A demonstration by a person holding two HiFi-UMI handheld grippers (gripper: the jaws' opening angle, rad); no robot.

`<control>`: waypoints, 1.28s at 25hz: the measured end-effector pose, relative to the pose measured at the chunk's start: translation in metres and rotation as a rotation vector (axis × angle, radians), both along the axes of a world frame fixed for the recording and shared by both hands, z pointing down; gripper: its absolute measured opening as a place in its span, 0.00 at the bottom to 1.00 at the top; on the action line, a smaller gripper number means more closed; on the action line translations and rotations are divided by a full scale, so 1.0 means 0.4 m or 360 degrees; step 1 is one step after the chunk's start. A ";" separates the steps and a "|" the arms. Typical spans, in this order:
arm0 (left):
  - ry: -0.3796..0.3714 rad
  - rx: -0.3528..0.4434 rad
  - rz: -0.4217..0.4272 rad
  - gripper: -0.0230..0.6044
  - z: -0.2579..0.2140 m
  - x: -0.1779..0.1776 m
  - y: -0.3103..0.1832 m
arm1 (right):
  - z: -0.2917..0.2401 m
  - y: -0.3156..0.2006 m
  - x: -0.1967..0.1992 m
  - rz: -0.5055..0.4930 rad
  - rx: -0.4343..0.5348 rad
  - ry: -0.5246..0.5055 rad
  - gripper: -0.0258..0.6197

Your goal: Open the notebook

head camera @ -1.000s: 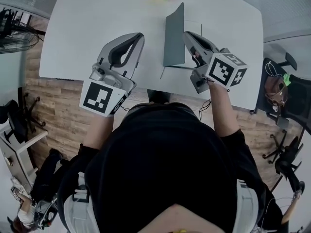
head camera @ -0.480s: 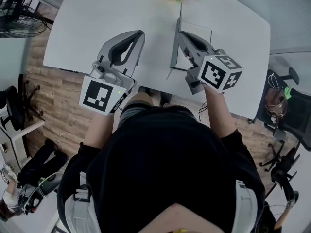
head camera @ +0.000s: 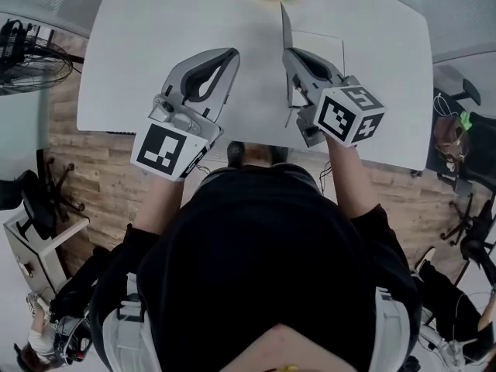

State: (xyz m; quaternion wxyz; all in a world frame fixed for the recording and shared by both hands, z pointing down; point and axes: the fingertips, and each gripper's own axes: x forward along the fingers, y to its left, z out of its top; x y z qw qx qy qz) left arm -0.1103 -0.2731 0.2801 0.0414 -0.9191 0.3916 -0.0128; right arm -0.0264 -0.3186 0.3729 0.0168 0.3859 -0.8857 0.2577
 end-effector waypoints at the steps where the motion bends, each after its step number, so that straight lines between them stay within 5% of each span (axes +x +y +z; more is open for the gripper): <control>1: 0.0005 -0.0007 0.0016 0.05 0.004 -0.009 0.000 | 0.001 0.001 -0.014 0.0017 0.0015 0.0024 0.06; 24: 0.0065 -0.0051 0.0056 0.05 0.031 -0.209 0.023 | 0.114 -0.010 -0.269 0.0038 0.0037 0.0307 0.06; 32: 0.0047 -0.0053 0.0059 0.05 0.039 -0.226 0.030 | 0.186 -0.018 -0.270 0.0074 0.0001 0.0439 0.05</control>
